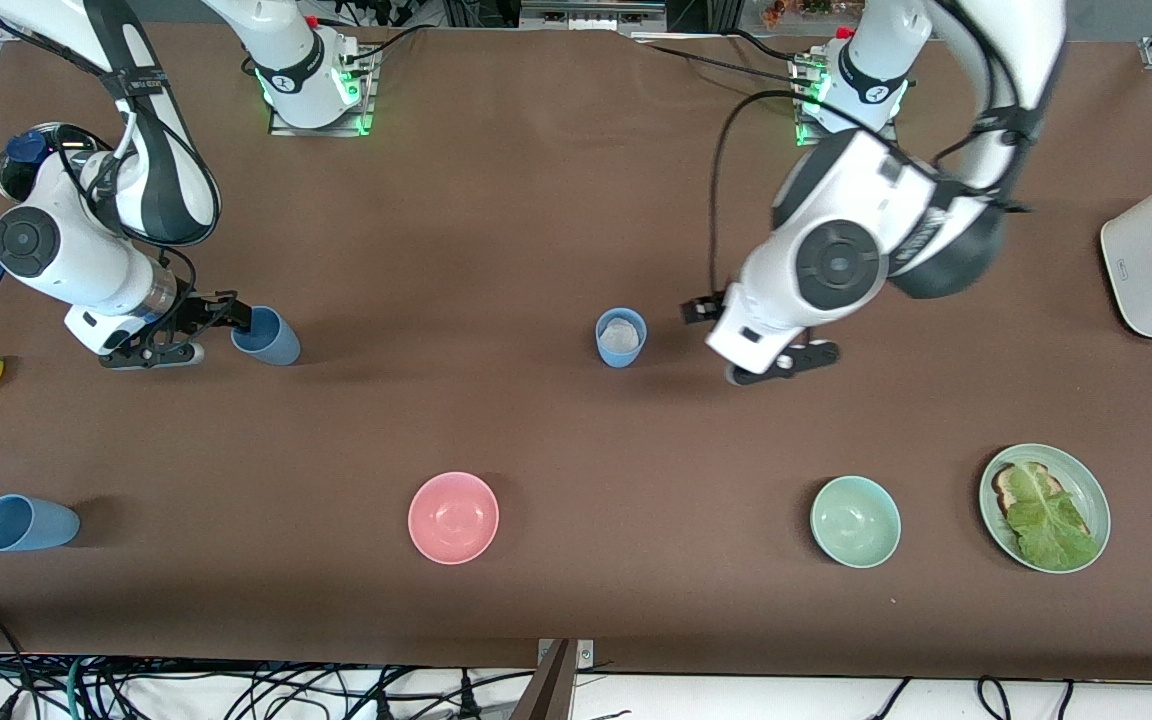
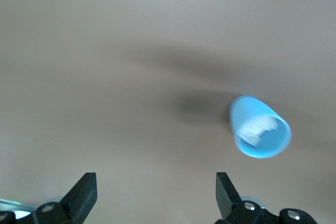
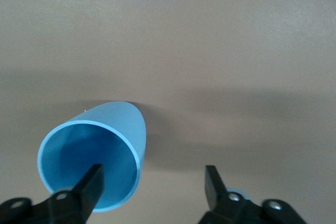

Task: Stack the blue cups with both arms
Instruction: 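Open the left gripper and withdraw while the right gripper grasps the cup, then lift the blue cup with the right gripper toward the tissue cup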

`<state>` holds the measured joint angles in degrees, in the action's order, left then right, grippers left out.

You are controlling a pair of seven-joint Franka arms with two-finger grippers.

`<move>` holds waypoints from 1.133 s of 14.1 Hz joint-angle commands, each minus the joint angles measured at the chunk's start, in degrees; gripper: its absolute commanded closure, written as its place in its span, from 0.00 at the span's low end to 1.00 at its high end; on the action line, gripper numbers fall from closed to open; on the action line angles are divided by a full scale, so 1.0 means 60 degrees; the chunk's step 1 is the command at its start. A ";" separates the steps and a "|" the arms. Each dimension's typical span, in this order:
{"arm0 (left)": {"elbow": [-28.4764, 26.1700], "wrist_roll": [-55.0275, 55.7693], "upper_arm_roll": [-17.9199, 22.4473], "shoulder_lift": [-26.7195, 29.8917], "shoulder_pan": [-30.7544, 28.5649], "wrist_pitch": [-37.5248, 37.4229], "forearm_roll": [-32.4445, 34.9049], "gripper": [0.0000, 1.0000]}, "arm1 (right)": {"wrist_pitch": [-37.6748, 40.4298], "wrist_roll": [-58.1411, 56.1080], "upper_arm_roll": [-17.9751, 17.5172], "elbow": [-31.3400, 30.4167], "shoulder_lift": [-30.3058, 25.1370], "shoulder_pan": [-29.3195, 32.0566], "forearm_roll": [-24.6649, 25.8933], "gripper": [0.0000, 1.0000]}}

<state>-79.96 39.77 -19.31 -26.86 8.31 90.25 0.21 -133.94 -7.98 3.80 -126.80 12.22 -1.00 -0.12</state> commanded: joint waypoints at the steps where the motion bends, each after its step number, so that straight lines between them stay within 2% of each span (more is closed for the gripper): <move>1: 0.0231 -0.1584 -0.0033 0.0475 -0.0840 -0.0422 0.0257 0.00 | -0.0396 -0.0194 -0.0004 -0.0312 -0.0133 0.0021 -0.0008 0.25; 4: 0.0231 -0.2860 -0.0048 0.1105 -0.1589 -0.0977 0.0243 0.00 | -0.0514 -0.0165 -0.0018 -0.0298 0.0043 0.0021 -0.0038 0.56; 6: 0.0231 -0.3344 0.0010 0.1457 -0.1722 -0.1067 0.0272 0.00 | -0.0499 -0.0047 -0.0048 -0.0283 0.0044 0.0006 -0.0038 0.76; 9: 0.0246 -0.4542 0.0055 0.1823 -0.2365 -0.1067 0.0199 0.00 | -0.0485 -0.0003 -0.0092 -0.0283 0.0044 -0.0009 -0.0111 0.98; 11: 0.0159 -0.5190 0.0142 0.2073 -0.2470 -0.1169 0.0155 0.00 | -0.0485 0.0113 -0.0106 -0.0283 0.0058 -0.0038 -0.0126 1.00; 15: 0.0042 -0.5236 0.2028 0.2555 -0.1343 -0.1039 -0.0151 0.00 | -0.0368 0.0187 -0.0253 0.0023 0.0014 -0.0038 -0.0126 1.00; 16: -0.0394 -0.5236 0.2264 0.2920 -0.1342 -0.0632 -0.0443 0.00 | -0.0164 0.0245 -0.0325 0.0329 0.0014 -0.0052 -0.0126 1.00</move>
<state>-78.13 9.69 -9.77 -13.66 -1.35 83.82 0.10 -135.96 -7.50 2.66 -127.14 12.67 -1.24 -0.63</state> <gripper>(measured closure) 0.000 0.956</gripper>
